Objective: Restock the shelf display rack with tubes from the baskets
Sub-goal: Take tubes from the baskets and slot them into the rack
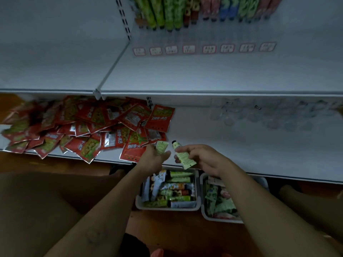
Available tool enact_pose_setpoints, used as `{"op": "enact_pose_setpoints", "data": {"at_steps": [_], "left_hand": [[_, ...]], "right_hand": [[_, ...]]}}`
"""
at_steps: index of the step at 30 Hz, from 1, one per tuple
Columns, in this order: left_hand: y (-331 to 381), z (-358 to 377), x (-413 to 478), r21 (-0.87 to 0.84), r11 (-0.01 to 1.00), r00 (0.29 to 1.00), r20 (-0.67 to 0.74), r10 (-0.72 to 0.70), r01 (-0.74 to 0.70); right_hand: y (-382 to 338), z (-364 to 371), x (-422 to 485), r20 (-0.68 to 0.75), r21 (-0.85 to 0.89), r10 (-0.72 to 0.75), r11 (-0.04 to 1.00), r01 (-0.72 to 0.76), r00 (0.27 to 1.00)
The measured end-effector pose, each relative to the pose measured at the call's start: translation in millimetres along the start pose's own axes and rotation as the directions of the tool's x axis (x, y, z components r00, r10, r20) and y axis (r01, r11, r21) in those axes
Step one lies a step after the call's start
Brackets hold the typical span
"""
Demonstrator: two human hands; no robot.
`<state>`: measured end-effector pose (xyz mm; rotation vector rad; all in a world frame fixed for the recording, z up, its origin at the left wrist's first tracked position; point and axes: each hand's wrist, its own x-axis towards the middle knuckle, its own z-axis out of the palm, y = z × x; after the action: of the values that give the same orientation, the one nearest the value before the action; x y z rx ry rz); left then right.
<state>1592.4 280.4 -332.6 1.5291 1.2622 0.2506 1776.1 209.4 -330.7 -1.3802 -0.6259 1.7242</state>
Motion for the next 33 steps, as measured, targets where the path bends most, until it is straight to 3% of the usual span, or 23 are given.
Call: {"op": "enact_pose_setpoints", "data": {"at_steps": [3, 5, 10, 13, 17, 22, 33], "left_hand": [[28, -8, -14, 0.092, 0.984, 0.988, 0.028, 0.15, -0.152], [47, -18, -20, 0.07, 0.977, 0.98, 0.019, 0.199, -0.2], [89, -42, -37, -0.237, 0.957, 0.984, 0.028, 0.177, -0.165], [111, -55, -47, -0.331, 0.923, 0.966, 0.098, 0.24, -0.195], [137, -72, -52, -0.38, 0.883, 0.953, 0.009, 0.303, -0.277], [169, -86, -51, -0.337, 0.862, 0.919, -0.029, 0.393, -0.379], [224, -98, -26, -0.263, 0.821, 0.861, -0.114, 0.495, -0.507]], "right_hand": [[-17, 0, -19, 0.149, 0.202, -0.104, 0.977, 0.073, 0.983], [-28, 3, -26, 0.073, 0.1, -0.188, 0.979, 0.18, 0.979], [-57, 21, -41, -0.171, -0.214, -0.391, 0.911, 0.353, 0.905], [-80, 33, -52, -0.152, -0.143, -0.459, 0.887, 0.44, 0.875], [-109, 44, -64, -0.126, -0.045, -0.477, 0.879, 0.476, 0.87], [-142, 36, -73, -0.139, -0.113, -0.533, 0.846, 0.521, 0.835], [-214, 15, -79, -0.156, -0.464, -0.712, 0.665, 0.585, 0.685]]}}
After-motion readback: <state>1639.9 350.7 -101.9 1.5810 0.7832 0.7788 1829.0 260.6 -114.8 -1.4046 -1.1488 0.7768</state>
